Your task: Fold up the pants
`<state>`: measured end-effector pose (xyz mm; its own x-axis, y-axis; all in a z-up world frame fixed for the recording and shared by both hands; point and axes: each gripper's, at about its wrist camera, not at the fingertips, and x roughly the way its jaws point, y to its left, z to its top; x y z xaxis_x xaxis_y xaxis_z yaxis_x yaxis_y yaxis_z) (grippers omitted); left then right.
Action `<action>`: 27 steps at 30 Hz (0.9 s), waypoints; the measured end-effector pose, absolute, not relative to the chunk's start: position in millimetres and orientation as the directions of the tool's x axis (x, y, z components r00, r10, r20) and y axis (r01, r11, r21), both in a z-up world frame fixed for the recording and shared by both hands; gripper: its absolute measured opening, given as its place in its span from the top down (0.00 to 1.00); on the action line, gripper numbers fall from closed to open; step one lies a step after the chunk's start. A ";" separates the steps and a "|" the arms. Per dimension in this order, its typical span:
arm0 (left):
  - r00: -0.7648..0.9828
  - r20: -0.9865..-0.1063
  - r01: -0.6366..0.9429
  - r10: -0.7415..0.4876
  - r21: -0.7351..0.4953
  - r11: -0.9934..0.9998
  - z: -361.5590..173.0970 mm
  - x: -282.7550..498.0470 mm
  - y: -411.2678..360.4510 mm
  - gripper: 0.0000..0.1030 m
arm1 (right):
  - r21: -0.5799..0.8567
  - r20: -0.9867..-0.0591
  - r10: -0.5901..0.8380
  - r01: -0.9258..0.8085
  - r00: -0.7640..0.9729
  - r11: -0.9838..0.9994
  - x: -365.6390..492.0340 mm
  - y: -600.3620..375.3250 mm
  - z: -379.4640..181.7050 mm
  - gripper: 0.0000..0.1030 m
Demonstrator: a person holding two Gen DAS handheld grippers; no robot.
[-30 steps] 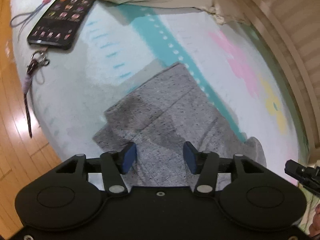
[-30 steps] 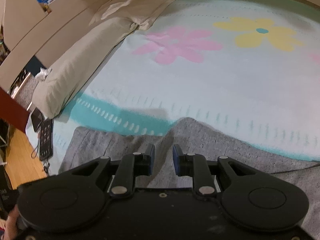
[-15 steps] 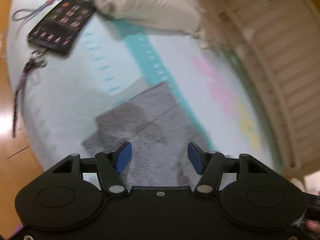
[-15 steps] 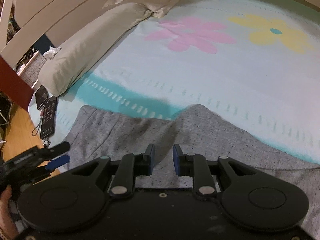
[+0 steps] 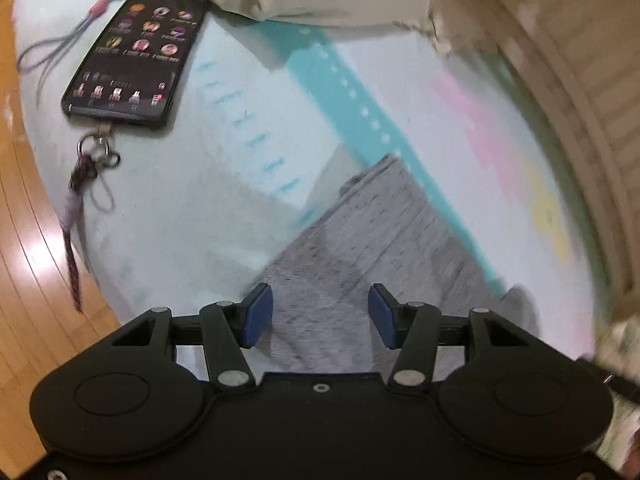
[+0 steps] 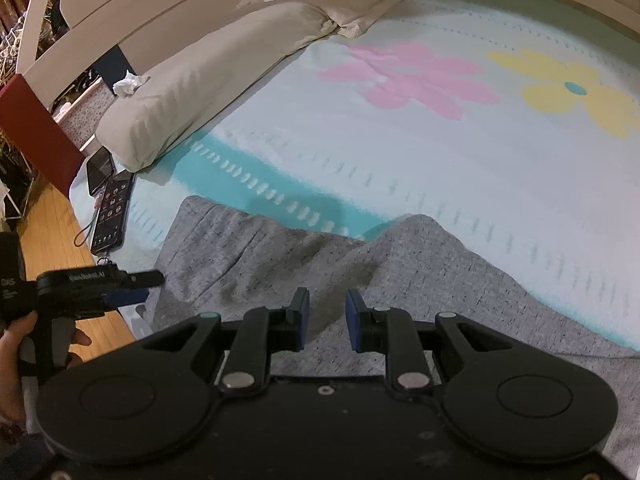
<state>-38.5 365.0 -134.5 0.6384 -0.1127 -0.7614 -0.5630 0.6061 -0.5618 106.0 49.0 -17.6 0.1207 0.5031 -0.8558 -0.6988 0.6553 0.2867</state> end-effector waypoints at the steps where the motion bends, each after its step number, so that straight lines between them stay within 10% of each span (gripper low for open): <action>1: 0.622 -0.777 -0.573 -0.093 -0.533 0.622 -133.3 -38.5 365.5 0.43 | 0.289 -0.855 0.504 -0.697 0.120 0.656 106.1 48.8 -17.5 0.78; 20: 0.737 -0.639 -0.568 -0.220 -0.762 0.310 -157.0 -54.4 374.3 0.37 | 0.275 -0.861 0.500 -0.740 0.094 0.613 94.8 49.7 -22.6 0.78; 24: 0.780 -0.607 -0.510 -0.153 -0.759 0.405 -137.9 -58.1 360.1 0.70 | 0.264 -0.877 0.471 -0.728 0.092 0.633 100.4 37.9 -30.1 0.78; 27: 0.823 -0.552 -0.440 -0.131 -0.767 0.468 -110.6 -59.8 345.3 0.73 | 0.222 -0.900 0.420 -0.703 0.118 0.675 109.7 20.7 -41.9 0.78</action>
<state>-59.8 345.3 -110.6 0.8233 -0.1306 -0.5524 -0.4402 0.4676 -0.7665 109.7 20.7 -41.9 0.1183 0.4199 -0.8998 -0.7034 0.6751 0.2225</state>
